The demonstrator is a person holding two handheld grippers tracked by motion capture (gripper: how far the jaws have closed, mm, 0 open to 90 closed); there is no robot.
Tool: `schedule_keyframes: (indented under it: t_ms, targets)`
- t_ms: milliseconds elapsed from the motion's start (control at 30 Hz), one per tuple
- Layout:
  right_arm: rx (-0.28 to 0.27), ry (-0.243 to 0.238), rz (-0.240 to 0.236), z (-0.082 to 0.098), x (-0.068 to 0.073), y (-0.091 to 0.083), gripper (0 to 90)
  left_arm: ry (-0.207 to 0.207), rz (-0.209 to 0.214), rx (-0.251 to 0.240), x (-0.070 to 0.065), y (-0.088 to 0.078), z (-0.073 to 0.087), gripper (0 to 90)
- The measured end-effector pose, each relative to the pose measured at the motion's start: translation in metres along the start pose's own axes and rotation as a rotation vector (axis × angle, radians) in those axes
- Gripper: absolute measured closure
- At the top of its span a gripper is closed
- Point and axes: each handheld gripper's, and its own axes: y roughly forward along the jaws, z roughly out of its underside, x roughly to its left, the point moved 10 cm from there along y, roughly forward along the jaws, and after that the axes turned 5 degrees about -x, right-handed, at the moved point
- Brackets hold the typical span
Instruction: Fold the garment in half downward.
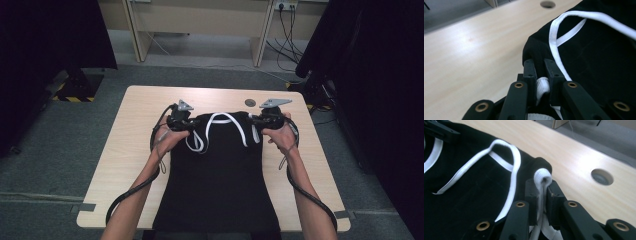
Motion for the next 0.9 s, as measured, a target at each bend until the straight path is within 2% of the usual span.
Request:
schedule_keyframes:
  t_ms: [100,167,267,333,433,567,667,800,900]
  targets:
    - [-0.038,-0.003,0.014,-0.016,-0.001,-0.002,81.8,0.03,-0.018,-0.02,0.003,-0.007,-0.015,79.6]
    - [-0.069,-0.018,0.001,-0.023,0.006,-0.005,81.7,0.043,-0.021,-0.031,0.002,-0.012,-0.019,79.4]
    - [-0.099,-0.052,-0.012,-0.023,0.021,-0.01,81.7,0.084,-0.02,-0.041,-0.005,-0.022,-0.015,79.1]
    - [-0.122,-0.056,-0.028,-0.02,0.031,-0.013,81.7,0.108,-0.008,-0.052,-0.014,-0.029,-0.008,78.8]
    - [-0.142,-0.085,-0.05,-0.01,0.047,-0.02,81.7,0.147,0.001,-0.063,-0.023,-0.04,0.003,78.4]
    - [-0.142,-0.11,-0.072,0.011,0.065,-0.028,81.6,0.19,0.005,-0.07,-0.035,-0.055,0.019,78.3]
    - [-0.154,-0.12,-0.085,0.022,0.075,-0.035,81.6,0.217,0.008,-0.095,-0.047,-0.066,0.028,78.3]
    - [-0.153,-0.149,-0.091,0.042,0.089,-0.046,81.5,0.272,0.018,-0.111,-0.066,-0.082,0.047,77.6]
    - [-0.149,-0.15,-0.103,0.057,0.099,-0.054,81.4,0.273,0.026,-0.12,-0.074,-0.091,0.062,77.5]
